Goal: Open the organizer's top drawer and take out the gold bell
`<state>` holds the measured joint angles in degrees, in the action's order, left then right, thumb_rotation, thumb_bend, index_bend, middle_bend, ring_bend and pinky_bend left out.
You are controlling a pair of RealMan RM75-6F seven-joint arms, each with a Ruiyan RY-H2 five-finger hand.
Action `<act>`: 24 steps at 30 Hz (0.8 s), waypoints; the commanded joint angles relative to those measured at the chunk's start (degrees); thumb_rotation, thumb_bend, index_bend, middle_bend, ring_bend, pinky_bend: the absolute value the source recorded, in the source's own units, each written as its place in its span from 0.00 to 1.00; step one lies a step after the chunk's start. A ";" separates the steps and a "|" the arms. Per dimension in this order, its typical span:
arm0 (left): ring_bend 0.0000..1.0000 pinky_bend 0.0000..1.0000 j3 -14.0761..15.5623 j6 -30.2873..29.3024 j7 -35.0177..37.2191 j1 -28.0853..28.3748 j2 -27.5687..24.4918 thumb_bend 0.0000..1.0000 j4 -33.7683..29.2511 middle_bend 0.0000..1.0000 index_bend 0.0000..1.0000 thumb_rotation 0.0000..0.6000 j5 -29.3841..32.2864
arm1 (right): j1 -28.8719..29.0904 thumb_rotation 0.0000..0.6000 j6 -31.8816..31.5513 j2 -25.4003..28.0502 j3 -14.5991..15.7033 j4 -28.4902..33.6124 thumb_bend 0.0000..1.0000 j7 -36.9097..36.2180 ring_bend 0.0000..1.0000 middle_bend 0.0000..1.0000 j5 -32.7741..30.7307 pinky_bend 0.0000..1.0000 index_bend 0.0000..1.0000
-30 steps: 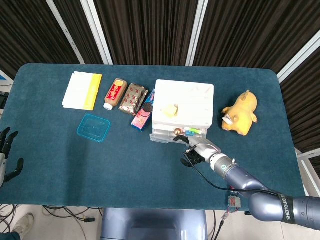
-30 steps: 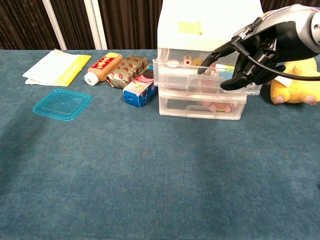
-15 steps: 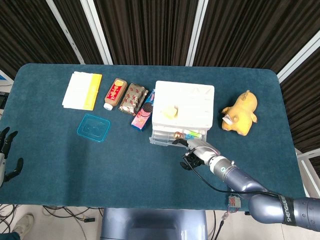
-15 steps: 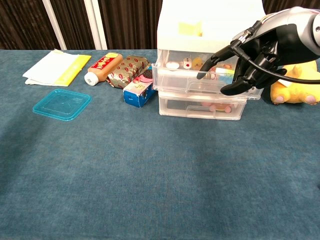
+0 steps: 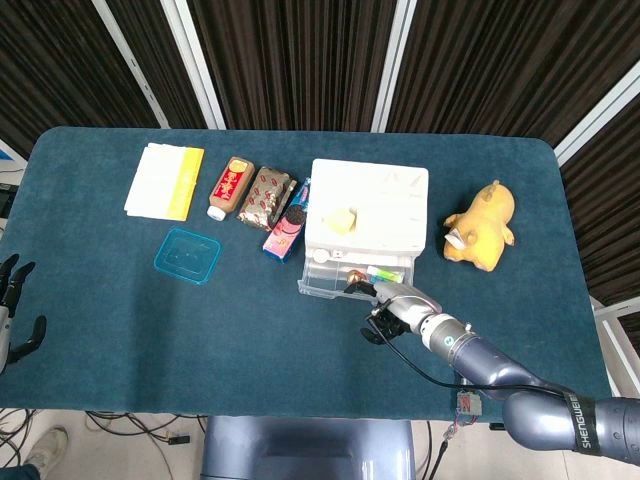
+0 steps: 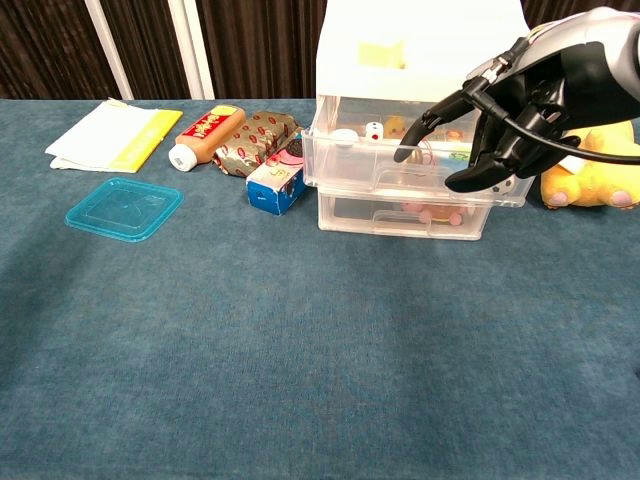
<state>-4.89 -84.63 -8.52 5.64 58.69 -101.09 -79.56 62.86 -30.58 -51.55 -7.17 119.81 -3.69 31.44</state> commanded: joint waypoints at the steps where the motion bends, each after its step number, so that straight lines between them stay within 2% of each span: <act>1: 0.00 0.00 0.02 0.01 -0.01 -0.01 0.01 0.42 0.03 0.01 0.07 1.00 0.01 | -0.01 1.00 0.97 0.44 0.00 0.09 0.47 -0.37 1.00 0.99 0.51 1.00 0.21; 24: 0.00 0.00 -0.03 -0.09 -0.20 -0.02 0.02 0.42 -0.10 0.01 0.07 1.00 0.06 | -0.64 1.00 5.27 2.78 0.26 -0.44 0.47 -3.28 1.00 0.99 4.67 1.00 0.23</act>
<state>-4.92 -84.71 -8.72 5.62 58.72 -101.18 -79.50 62.24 -25.36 -48.82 -6.89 119.36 -6.92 36.07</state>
